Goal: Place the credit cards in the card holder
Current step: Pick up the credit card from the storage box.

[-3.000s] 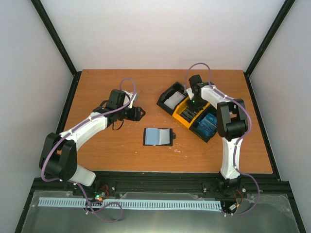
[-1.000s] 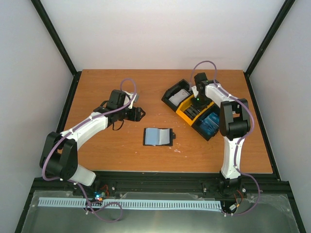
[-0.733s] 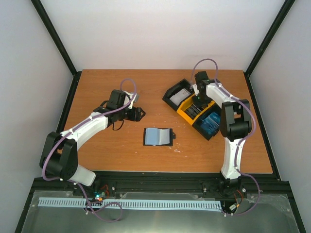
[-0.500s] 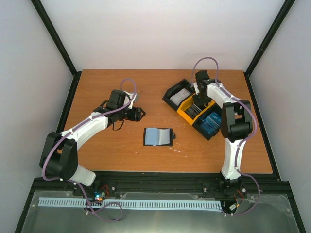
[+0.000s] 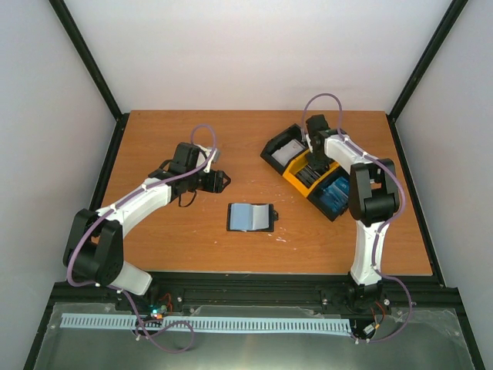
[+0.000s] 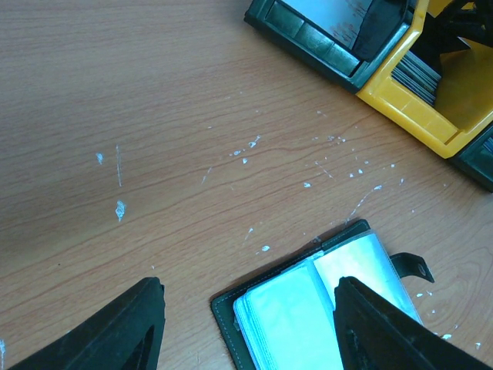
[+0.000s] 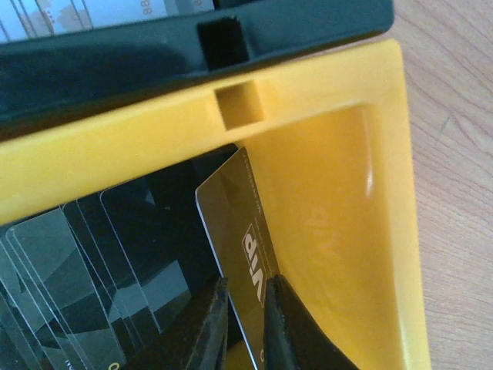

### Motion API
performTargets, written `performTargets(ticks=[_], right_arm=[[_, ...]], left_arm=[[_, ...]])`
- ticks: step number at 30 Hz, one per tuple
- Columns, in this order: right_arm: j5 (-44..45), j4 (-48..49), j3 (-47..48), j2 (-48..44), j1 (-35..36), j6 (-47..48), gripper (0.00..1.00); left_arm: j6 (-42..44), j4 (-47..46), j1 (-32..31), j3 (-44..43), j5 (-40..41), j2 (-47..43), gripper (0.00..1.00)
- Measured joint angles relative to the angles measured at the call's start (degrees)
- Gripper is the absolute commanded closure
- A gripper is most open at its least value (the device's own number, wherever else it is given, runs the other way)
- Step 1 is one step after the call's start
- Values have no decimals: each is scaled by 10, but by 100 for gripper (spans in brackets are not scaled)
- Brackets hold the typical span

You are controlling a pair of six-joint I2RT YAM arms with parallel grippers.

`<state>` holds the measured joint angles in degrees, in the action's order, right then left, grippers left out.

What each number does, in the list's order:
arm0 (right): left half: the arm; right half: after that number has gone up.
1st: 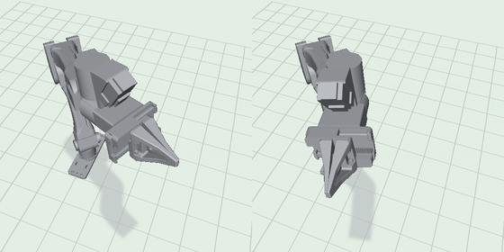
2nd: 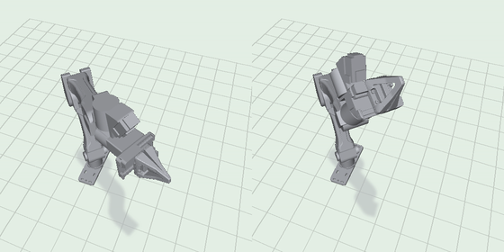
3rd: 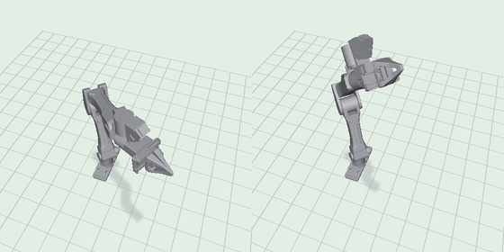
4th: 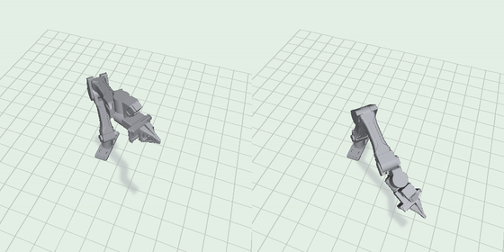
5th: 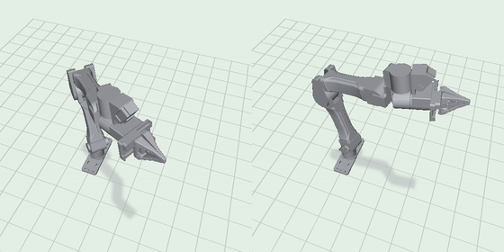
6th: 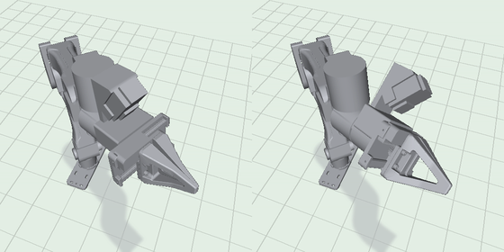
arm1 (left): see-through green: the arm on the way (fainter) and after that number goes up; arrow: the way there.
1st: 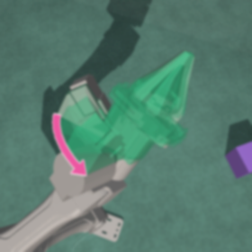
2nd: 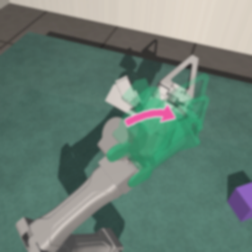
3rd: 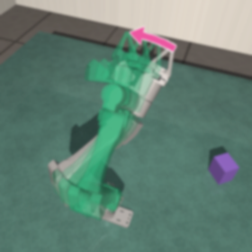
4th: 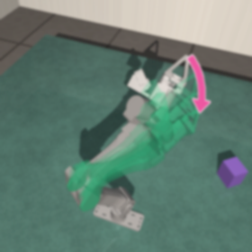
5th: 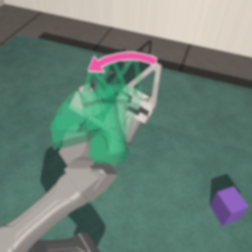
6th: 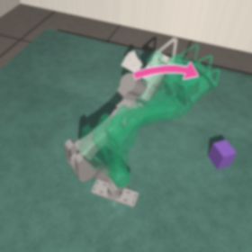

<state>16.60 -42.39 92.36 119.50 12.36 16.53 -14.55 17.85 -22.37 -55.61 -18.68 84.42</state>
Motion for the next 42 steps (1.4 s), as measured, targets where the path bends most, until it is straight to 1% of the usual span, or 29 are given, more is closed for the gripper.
performTargets(ticks=[6,12,19,24,27,29,33,39,42], right_arm=[[15,9,-6,0,1,9,81],[37,19,-7,0,1,14,87],[64,34,-9,0,2,25,89],[82,46,-33,0,2,41,88],[88,50,-46,0,2,51,84],[91,53,-49,1,2,54,84],[92,56,-49,3,2,57,97],[71,46,-46,2,5,52,97],[47,40,-49,-20,5,38,97]], left_arm=[[0,0,0,0,0,5,39],[0,0,0,0,0,5,39],[0,0,0,0,0,5,39],[0,0,0,0,0,5,39],[0,0,0,0,0,5,39],[0,0,0,0,0,6,39],[0,0,0,0,0,6,39],[0,0,0,0,0,5,38],[0,0,0,0,0,5,38]])
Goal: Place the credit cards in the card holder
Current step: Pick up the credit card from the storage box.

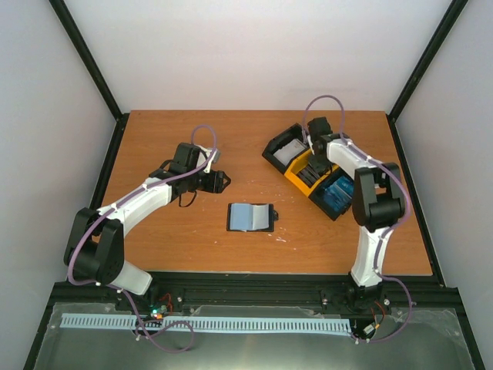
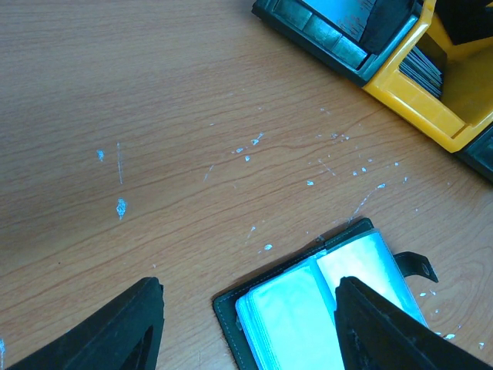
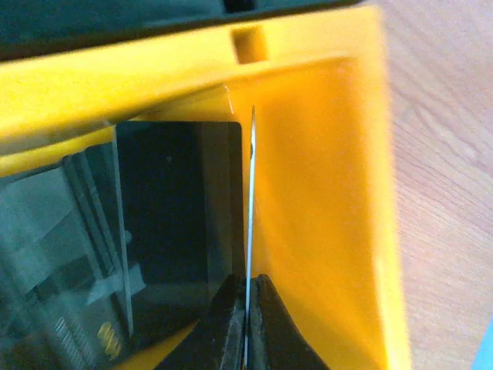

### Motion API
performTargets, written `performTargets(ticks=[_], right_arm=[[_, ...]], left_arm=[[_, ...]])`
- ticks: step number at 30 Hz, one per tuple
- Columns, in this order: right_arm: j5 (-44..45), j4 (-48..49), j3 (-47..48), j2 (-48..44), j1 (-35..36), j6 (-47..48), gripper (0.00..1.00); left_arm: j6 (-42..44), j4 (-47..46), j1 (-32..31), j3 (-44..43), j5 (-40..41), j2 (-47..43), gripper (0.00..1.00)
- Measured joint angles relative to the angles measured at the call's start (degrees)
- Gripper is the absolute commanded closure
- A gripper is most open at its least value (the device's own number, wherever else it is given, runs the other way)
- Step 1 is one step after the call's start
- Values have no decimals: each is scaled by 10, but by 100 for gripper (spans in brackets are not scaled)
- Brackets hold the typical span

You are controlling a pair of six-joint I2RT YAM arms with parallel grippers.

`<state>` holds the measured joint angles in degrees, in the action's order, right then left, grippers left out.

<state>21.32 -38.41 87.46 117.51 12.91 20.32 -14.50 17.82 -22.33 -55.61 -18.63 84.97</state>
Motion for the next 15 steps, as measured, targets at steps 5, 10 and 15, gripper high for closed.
performTargets(ticks=[5,10,15], right_arm=[[-48,-4,-39,-123,0,-38,97],[-133,-8,-64,-230,0,-91,97],[-313,-20,-85,-263,1,-175,97]], left_arm=[[0,0,0,0,0,0,36],[-2,0,0,0,-2,0,27],[-12,-3,0,0,-14,2,13]])
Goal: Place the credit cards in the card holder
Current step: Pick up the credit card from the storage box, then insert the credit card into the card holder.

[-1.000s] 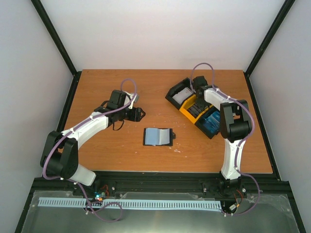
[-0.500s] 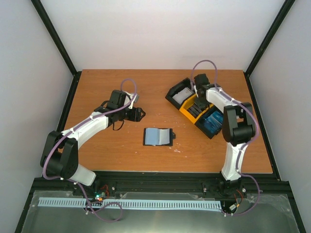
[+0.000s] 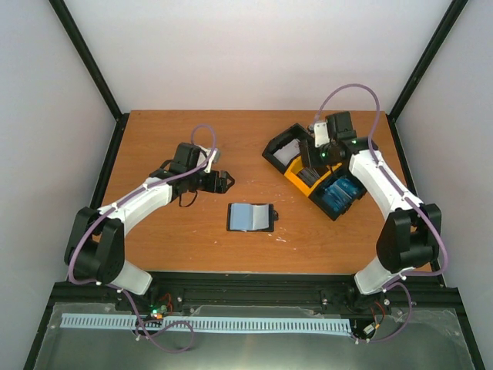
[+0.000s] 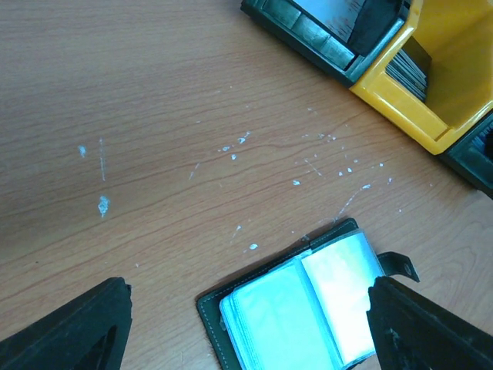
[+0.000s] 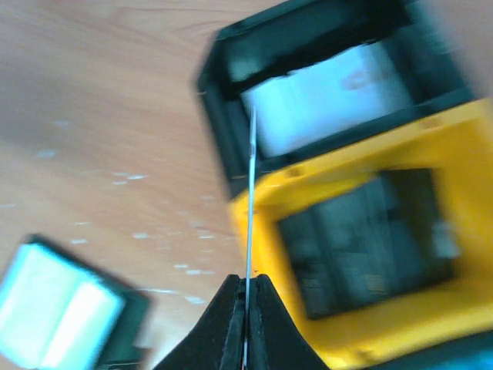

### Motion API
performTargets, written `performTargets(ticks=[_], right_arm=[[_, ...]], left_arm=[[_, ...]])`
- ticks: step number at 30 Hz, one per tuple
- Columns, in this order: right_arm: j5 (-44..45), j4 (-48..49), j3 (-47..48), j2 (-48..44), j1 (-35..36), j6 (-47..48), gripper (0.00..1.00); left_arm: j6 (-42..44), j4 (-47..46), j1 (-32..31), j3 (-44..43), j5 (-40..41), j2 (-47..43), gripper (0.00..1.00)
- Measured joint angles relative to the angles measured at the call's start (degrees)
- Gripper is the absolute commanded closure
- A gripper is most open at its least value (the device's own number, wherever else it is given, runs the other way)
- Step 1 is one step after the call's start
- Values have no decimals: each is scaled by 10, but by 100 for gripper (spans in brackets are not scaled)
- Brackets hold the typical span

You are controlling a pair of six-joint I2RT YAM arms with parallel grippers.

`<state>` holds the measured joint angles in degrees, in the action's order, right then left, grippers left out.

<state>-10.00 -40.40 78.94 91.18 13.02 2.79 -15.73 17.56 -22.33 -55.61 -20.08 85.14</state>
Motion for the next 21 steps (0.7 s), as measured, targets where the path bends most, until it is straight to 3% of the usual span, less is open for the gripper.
performTargets(ticks=[6,9,14,21], right_arm=[[-212,76,-130,-22,25,-151,97],[-275,130,-191,-26,48,-228,97],[-316,210,-246,-25,92,-317,97],[-305,305,-325,-16,149,-398,97]], left_arm=[[-34,-15,0,3,-28,12,12],[-64,-24,0,15,-48,17,12],[-130,-43,0,51,-89,30,16],[-202,-58,0,115,-127,32,31]])
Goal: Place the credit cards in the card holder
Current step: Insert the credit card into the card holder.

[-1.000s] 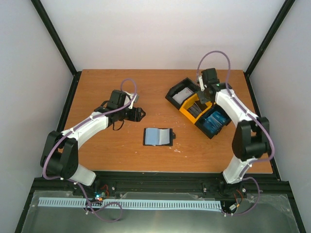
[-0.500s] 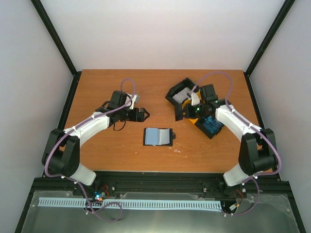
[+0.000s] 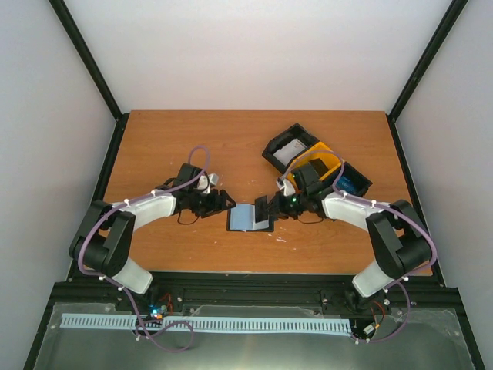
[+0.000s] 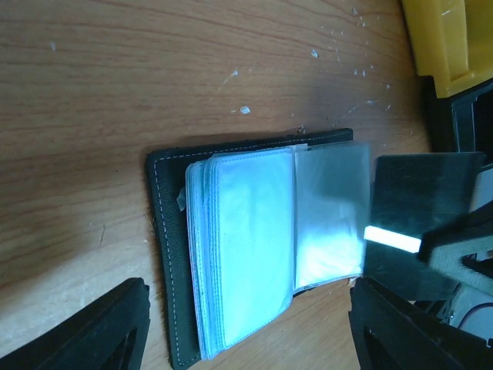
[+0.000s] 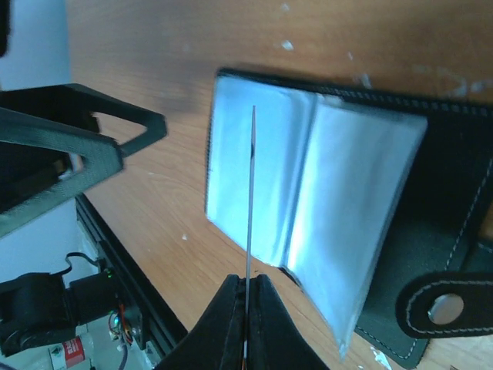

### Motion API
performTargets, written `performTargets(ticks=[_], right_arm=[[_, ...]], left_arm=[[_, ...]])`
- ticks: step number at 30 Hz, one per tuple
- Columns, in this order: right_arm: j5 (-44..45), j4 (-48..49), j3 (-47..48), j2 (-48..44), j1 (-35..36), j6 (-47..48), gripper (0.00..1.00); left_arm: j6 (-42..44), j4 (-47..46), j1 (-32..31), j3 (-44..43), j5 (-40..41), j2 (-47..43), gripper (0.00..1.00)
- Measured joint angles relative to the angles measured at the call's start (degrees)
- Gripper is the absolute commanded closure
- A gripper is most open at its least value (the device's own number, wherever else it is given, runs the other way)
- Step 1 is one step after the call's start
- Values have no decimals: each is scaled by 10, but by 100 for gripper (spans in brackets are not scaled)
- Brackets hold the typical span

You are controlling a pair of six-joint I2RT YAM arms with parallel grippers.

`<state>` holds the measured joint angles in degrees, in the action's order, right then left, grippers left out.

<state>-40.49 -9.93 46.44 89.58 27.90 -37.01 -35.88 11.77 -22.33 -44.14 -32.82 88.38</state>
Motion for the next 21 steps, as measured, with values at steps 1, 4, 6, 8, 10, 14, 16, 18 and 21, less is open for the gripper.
performTargets(ticks=[1,4,6,8,10,14,16,18,21], right_arm=[[7,10,-10,3,6,-11,97],[35,34,-25,15,27,-42,97],[52,52,-28,23,38,-57,97],[68,76,-33,30,45,-71,97],[83,95,-35,40,47,-82,97],[101,126,-37,65,48,-101,97],[101,137,-38,73,50,-107,97],[99,150,-39,81,53,-111,97],[94,175,-43,90,55,-120,97]], left_arm=[[-2,0,0,3,-2,1,35],[-2,-1,0,2,-8,9,47],[4,-3,0,2,-16,19,51],[6,-6,0,6,-24,26,52],[8,-8,0,15,-29,27,53],[15,-12,0,23,-35,36,58],[19,-20,0,25,-37,44,60],[19,-29,0,29,-38,50,63],[19,-34,0,33,-39,54,67]])
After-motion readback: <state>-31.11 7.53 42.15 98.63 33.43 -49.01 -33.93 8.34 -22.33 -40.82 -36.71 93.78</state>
